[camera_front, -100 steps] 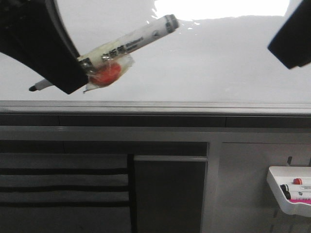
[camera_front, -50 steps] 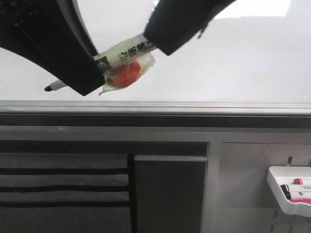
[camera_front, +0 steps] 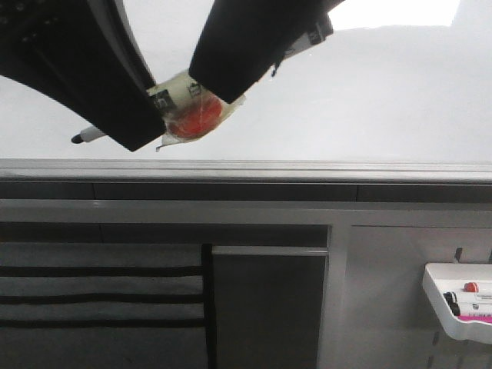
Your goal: Write number 3 on whiteboard
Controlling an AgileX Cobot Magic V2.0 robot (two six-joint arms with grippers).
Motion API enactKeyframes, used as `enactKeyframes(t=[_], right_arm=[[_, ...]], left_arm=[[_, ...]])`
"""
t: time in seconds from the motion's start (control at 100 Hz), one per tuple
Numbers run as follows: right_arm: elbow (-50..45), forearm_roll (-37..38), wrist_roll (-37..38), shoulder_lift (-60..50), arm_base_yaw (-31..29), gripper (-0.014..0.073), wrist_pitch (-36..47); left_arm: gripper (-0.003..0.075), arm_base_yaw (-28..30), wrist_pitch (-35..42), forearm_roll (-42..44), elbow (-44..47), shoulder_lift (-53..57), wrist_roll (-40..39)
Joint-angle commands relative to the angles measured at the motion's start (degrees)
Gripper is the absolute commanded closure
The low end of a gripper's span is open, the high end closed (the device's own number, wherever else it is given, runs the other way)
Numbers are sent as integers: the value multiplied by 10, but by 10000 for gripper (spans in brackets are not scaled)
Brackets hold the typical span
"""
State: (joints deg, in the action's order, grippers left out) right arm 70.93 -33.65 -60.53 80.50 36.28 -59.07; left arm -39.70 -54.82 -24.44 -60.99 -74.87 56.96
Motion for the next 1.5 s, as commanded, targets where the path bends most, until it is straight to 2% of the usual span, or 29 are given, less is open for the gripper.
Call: enactKeyframes(t=[0.0, 0.16, 0.32, 0.59, 0.93, 1.15, 1.42, 1.49], right_arm=[[21, -5, -8, -15, 1, 197, 0], [20, -17, -8, -22, -17, 200, -29], [-10, -58, -47, -51, -33, 270, -18], [-51, -145, -140, -67, -42, 271, 23], [-51, -171, -158, -67, -60, 273, 35], [-51, -164, -158, -67, -60, 411, 26], [-51, -159, -158, -67, -60, 431, 26], [-51, -159, -158, -67, -60, 474, 26]], left_arm=[[741, -4, 19, -22, -19, 18, 2], [741, -4, 19, -22, -19, 18, 7], [741, -4, 19, -41, -19, 20, 28], [741, -3, 23, -81, -19, 31, 68], [741, -3, 27, -82, -19, 42, 73], [741, -3, 29, -82, -19, 42, 73], [741, -3, 29, -82, -19, 42, 73], [741, -3, 29, -82, -19, 42, 73]])
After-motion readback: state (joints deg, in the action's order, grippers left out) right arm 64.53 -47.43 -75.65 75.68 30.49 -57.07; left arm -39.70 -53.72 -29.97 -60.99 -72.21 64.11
